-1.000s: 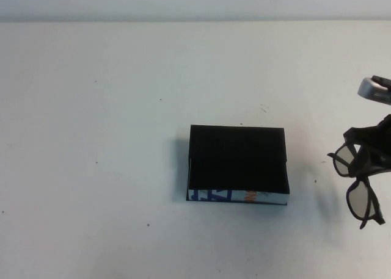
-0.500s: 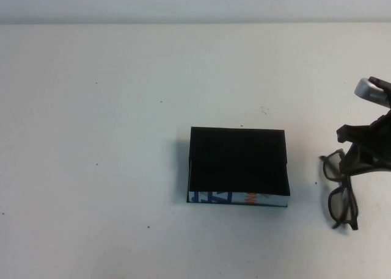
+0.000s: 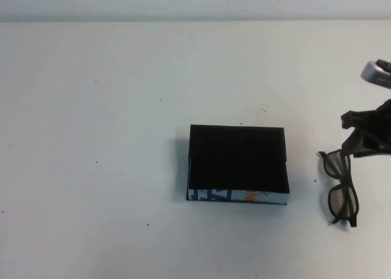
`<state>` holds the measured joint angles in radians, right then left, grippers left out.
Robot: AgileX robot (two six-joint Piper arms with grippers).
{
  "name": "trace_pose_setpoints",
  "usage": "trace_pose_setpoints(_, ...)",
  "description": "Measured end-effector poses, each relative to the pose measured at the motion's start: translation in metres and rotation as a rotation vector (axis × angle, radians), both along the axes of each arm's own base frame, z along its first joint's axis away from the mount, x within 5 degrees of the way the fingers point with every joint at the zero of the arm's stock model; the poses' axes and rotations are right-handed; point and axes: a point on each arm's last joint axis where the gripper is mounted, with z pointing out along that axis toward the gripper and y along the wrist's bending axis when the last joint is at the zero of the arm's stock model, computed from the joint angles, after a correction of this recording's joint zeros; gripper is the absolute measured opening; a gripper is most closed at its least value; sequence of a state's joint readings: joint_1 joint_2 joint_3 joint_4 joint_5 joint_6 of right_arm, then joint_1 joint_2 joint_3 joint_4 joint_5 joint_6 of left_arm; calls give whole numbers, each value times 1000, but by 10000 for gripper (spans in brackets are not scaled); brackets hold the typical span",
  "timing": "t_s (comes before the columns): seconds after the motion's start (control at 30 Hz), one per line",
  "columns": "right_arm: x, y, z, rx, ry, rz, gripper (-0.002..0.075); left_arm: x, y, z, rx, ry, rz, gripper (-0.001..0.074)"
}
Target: Take glasses out of glasses case
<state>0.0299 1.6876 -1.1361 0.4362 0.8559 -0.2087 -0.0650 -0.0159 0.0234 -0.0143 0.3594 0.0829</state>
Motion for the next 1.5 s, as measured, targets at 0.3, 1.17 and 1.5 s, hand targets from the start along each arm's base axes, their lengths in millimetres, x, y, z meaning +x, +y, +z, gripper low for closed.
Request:
trace_pose_setpoints(0.3, -58, -7, 117, -68, -472, 23, -5, 0, 0, 0, 0, 0, 0, -4)
trace_pose_setpoints(1.17, -262, -9, 127, -153, -672, 226, -16, 0, 0, 0, 0, 0, 0, -5)
trace_pose_setpoints(1.5, -276, -19, 124, -268, -1005, 124, -16, 0, 0, 0, 0, 0, 0, -4)
